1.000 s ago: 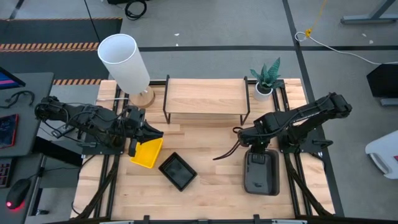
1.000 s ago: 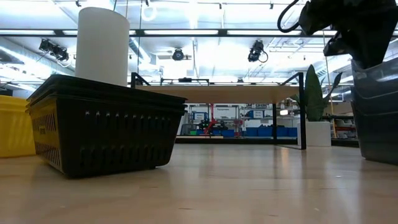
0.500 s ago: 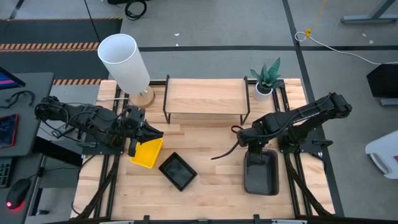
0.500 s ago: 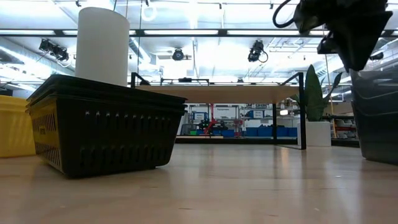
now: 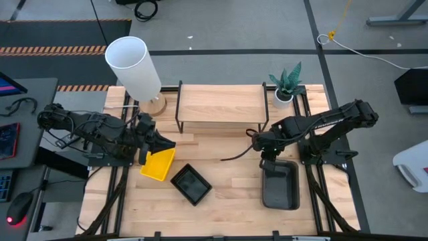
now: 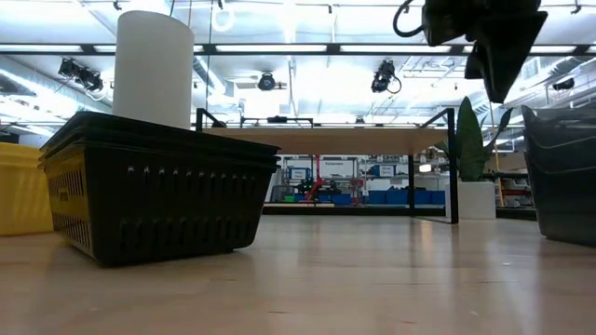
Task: Stack baskets on shelf by color
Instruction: Put the stacked transparent black bins on the shelf
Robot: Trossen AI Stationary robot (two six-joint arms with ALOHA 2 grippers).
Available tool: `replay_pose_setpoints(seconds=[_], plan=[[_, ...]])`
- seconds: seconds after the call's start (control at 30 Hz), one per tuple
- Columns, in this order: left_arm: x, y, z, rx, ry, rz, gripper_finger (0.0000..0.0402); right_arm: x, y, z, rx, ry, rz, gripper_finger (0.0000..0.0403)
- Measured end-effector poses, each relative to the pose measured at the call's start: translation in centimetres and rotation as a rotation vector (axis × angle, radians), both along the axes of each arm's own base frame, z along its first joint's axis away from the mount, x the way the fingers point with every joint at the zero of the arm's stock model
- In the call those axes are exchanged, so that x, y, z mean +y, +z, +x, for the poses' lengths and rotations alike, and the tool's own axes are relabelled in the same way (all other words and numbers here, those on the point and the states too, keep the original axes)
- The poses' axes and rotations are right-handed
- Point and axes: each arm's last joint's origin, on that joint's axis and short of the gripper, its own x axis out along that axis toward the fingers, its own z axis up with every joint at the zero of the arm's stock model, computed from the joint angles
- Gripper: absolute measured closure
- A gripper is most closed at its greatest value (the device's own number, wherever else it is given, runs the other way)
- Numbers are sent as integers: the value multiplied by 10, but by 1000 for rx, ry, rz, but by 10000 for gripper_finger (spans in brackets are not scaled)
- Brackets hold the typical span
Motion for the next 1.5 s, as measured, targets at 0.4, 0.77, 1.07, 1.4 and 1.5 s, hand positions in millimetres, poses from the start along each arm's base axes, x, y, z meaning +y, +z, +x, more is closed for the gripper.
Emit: replay_pose_setpoints(seconds=[0.4,0.77,1.07,1.4,1.5], plan=[[1,0,0,-3,34,32,371,-5,0,-10,101,86,81,214],[1,0,0,-4,28,68,366,-8,-34,-22,212,193,52,130],[1,0,0,-3,28,67,373,-8,-74,-27,177,239,63,147],[1,0,0,-2,28,67,369,-10,-95,-28,113,242,23,201],[1,0,0,-1,28,67,373,-10,-96,-29,111,251,23,239]])
